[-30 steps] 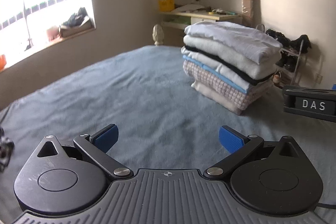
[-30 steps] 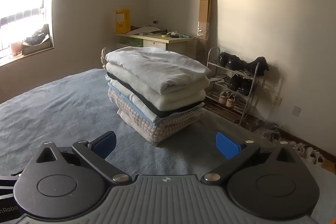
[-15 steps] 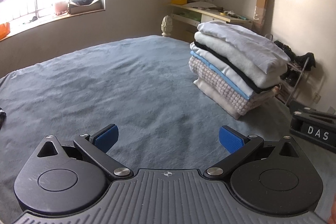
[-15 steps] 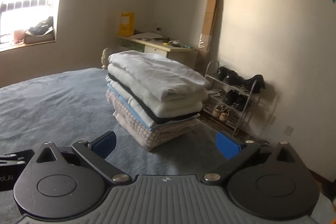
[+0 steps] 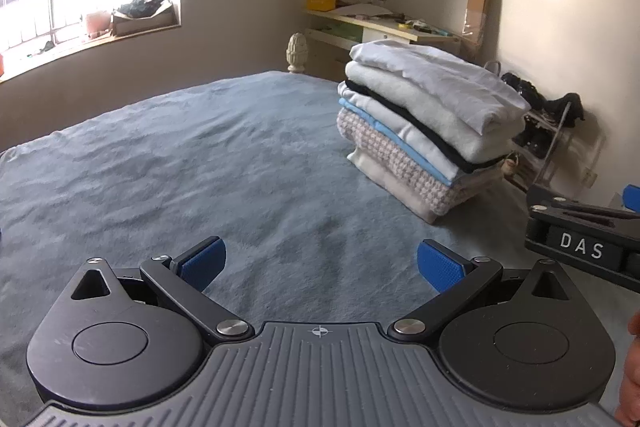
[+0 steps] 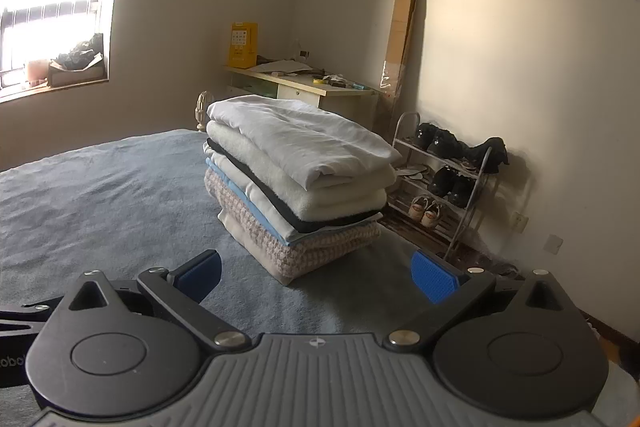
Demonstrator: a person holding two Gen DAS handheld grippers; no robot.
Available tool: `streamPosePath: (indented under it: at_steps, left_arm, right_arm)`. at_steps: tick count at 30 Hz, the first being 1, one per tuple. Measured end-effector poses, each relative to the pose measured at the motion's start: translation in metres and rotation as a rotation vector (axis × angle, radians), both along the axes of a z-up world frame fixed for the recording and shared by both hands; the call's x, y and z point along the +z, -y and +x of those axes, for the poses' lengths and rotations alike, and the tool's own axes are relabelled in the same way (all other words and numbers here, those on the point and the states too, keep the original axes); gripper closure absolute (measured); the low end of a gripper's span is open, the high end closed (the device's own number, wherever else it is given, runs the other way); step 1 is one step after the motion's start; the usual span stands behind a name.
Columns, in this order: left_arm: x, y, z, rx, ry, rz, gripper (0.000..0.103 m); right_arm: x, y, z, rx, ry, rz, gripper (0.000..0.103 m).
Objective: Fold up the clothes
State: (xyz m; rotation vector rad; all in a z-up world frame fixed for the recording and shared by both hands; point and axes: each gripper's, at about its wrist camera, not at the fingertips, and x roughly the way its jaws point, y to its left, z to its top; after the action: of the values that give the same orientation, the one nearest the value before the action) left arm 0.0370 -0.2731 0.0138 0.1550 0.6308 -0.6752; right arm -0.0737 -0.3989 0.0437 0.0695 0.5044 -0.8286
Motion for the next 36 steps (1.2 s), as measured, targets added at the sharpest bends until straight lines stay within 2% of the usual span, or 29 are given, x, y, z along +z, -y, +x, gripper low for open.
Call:
streamPosePath:
  at_steps: [14,25,36]
  left_arm:
    - [0.003,0.004,-0.01,-0.038,0.019,-0.009,0.0]
    - [-0.008,0.009,-0.004,-0.035,-0.063,0.022,0.0]
    - [-0.011,0.009,-0.001,-0.002,-0.085,0.041,0.0]
  right_arm:
    - [-0.001,0.0,-0.001,-0.006,-0.01,0.013,0.0]
    - [-0.003,-0.001,-0.003,-0.015,-0.034,0.008,0.0]
    - [-0.008,0.006,-0.003,-0.037,-0.055,0.034,0.0]
